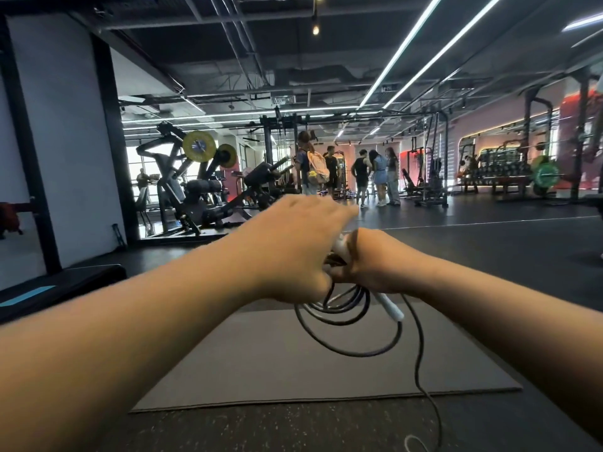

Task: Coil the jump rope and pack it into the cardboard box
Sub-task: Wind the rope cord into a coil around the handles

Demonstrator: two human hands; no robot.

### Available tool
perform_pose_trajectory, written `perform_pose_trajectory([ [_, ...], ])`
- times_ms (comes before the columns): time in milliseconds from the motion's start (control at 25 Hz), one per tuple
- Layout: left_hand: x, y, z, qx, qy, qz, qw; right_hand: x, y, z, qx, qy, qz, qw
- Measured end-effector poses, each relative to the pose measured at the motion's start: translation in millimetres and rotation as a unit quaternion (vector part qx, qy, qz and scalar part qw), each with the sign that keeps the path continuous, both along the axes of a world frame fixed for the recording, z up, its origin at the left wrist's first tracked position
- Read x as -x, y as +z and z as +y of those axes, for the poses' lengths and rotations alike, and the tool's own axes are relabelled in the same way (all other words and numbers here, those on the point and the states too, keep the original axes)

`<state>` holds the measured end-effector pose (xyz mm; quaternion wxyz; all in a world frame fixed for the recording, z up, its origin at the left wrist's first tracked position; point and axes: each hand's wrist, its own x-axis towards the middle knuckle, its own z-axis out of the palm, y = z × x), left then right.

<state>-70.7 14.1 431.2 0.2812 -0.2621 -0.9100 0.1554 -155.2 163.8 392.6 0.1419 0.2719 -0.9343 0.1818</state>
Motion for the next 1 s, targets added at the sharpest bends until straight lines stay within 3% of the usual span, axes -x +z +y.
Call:
perform_pose_trajectory([
  [40, 8, 0, 6, 0.039, 0.031, -0.015, 0.999, -2, 3, -1, -0.026, 0.004, 0.013, 1.0],
  [120, 25, -7, 13, 0.031, 0.057, -0.023, 0.998, -7, 7, -5, -0.055, 0.014, 0.028, 0.998],
  [240, 40, -14, 14, -0.064, 0.085, -0.071, 0.992, -13, 10, -5, -0.085, 0.014, 0.045, 0.995],
  [360, 44, -19, 9, -0.169, 0.054, -0.158, 0.971, -15, 13, -2, -0.123, 0.015, 0.065, 0.99],
  [440, 43, -18, 1, -0.247, 0.026, -0.223, 0.943, -15, 14, -2, -0.128, 0.026, 0.061, 0.99],
  [600, 40, -17, -11, -0.441, -0.03, -0.327, 0.835, -16, 24, -1, -0.097, 0.051, 0.057, 0.992],
  [680, 40, -20, -14, -0.462, -0.049, -0.347, 0.815, -18, 28, 2, -0.064, 0.064, 0.039, 0.995],
  [840, 40, -21, -20, -0.449, -0.055, -0.369, 0.812, -19, 25, 4, -0.046, 0.077, 0.0, 0.996],
  [1000, 39, -27, -18, -0.426, -0.061, -0.374, 0.821, -16, 20, 0, -0.099, 0.073, 0.028, 0.992],
])
